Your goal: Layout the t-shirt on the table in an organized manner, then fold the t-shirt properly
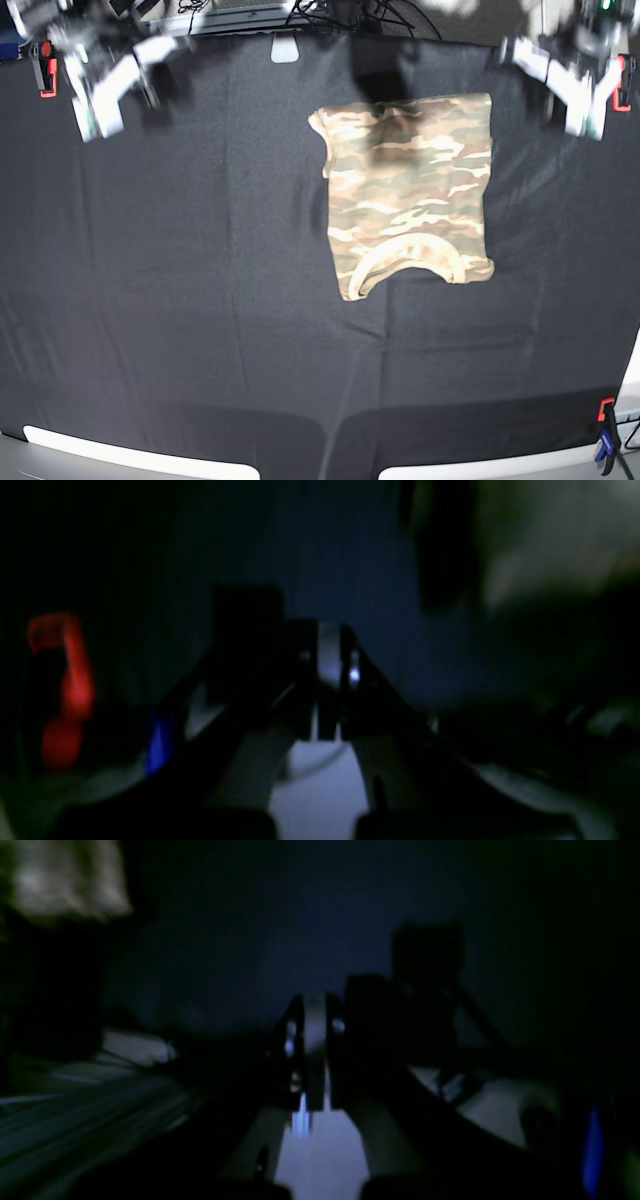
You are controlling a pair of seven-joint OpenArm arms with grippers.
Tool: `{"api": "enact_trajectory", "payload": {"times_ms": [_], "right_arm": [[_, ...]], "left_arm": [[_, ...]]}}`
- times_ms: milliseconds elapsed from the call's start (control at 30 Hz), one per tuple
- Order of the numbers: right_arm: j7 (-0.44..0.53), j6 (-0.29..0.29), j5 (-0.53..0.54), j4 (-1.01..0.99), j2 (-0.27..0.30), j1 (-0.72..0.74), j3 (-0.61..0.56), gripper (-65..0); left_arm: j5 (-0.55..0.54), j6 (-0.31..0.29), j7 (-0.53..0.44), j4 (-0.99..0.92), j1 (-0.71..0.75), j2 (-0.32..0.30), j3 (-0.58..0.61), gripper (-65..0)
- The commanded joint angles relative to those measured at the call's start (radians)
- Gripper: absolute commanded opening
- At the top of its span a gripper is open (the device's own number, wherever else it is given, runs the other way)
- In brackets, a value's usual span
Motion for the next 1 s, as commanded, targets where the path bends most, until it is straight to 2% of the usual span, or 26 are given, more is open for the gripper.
{"api": "enact_trajectory", "payload": {"times_ms": [0, 100, 267, 333, 467, 567, 633, 733, 833, 900, 967], "right_arm": [[0.016, 0.008, 0.018, 0.018, 0.005, -0.045, 0.006, -65.0], [0.016, 0.008, 0.015, 0.013, 0.005, -0.141, -0.004, -65.0], [0.015, 0.023, -0.016, -0.055, 0.006, -0.208, -0.048, -65.0], [0.014, 0.023, -0.027, -0.11, 0.02, -0.207, -0.076, -65.0], [0.023, 0.023, -0.027, -0.267, 0.123, -0.207, -0.185, -65.0], [0.082, 0.023, -0.05, -0.401, 0.209, -0.2, -0.284, -65.0], [0.109, 0.023, -0.09, -0.491, 0.249, -0.17, -0.348, -65.0], [0.116, 0.012, -0.126, -0.636, 0.275, -0.092, -0.433, -65.0], [0.172, -0.018, -0.169, -0.79, 0.28, 0.0, -0.508, -65.0], [0.214, -0.061, -0.207, -0.897, 0.28, 0.066, -0.561, -65.0], [0.264, -0.07, -0.248, -1.008, 0.28, 0.137, -0.616, -65.0]], "left_arm": [[-0.016, -0.018, -0.025, 0.006, 0.04, -0.004, -0.006, -65.0], [-0.066, -0.029, -0.036, -0.055, 0.114, -0.004, -0.006, -65.0], [-0.117, -0.181, -0.051, -0.288, 0.122, -0.004, -0.006, -65.0], [-0.134, -0.227, -0.093, -0.397, 0.108, -0.004, -0.006, -65.0], [-0.144, -0.326, -0.206, -0.629, 0.06, -0.004, -0.006, -65.0], [-0.141, -0.376, -0.289, -0.812, 0.005, -0.003, -0.006, -65.0], [-0.141, -0.386, -0.352, -0.935, -0.039, -0.001, -0.006, -65.0], [-0.136, -0.385, -0.41, -1.104, -0.113, 0.008, -0.006, -65.0], [-0.034, -0.385, -0.46, -1.238, -0.193, 0.032, -0.006, -65.0], [0.049, -0.384, -0.528, -1.308, -0.24, 0.053, -0.006, -65.0], [0.113, -0.384, -0.605, -1.365, -0.278, 0.078, -0.006, -65.0]]}}
